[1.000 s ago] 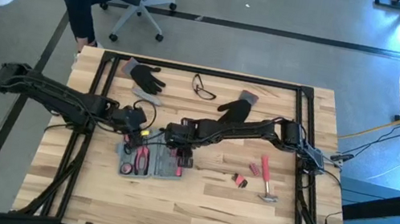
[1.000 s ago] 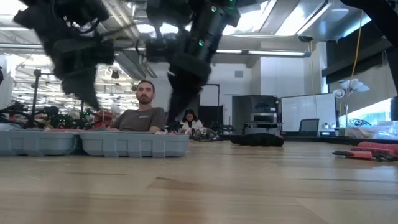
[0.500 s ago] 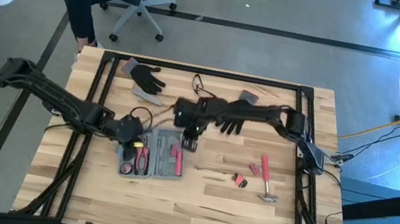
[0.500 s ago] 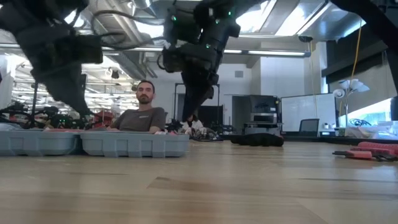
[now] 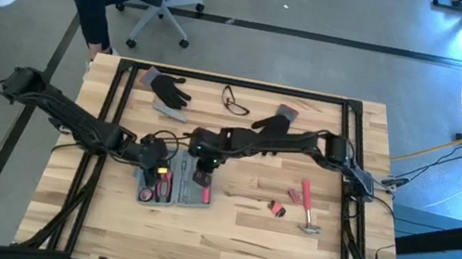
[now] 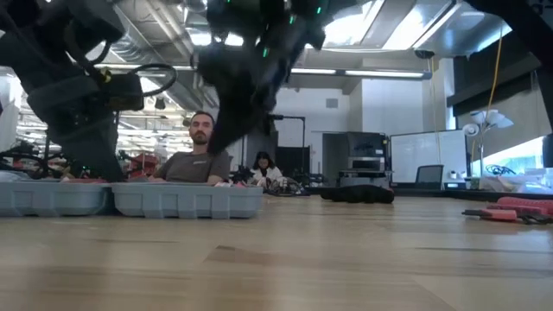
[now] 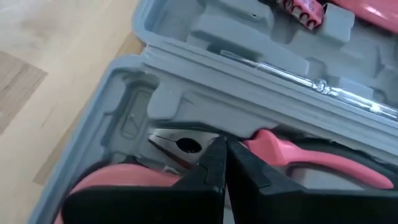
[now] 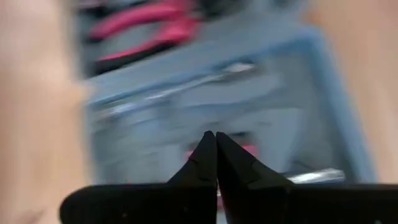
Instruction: Prefit tool cases
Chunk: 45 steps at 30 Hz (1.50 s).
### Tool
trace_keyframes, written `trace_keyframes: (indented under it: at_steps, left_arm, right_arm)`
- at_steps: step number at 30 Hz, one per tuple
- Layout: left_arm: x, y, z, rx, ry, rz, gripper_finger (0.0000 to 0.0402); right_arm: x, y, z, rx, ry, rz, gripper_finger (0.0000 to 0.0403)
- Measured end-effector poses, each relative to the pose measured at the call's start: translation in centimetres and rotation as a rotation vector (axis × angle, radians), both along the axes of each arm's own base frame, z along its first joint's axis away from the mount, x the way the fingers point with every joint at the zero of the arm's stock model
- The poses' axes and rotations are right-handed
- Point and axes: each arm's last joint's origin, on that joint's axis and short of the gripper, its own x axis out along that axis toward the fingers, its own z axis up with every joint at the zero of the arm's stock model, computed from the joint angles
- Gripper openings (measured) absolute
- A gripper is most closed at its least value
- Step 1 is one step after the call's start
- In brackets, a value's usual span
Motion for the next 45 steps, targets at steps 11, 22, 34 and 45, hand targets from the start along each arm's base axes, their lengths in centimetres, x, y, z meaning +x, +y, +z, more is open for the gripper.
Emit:
trace_keyframes:
  at_steps: [11,22,34,45]
  left_arm:
    - [0.3,-0.1,-0.3,-0.020,-0.001,0.027,0.0000]
    - [0.3,-0.1,-0.4,-0.023,0.004,0.028,0.0000]
    - [0.3,-0.1,-0.4,-0.024,0.007,0.030,0.0000]
    - [0.2,-0.1,-0.4,-0.023,0.009,0.031,0.0000]
  right_arm:
    - [-0.6,-1.1,-0.3,-0.012,0.075,-0.107,0.0000]
    - [-1.6,-0.5,-0.1,0.006,0.134,-0.081,0.0000]
    - [-2.0,-0.2,-2.1,0.001,0.158,-0.081,0.0000]
    - [-1.5,0.3,-1.9,0.005,0.096,-0.077,0.0000]
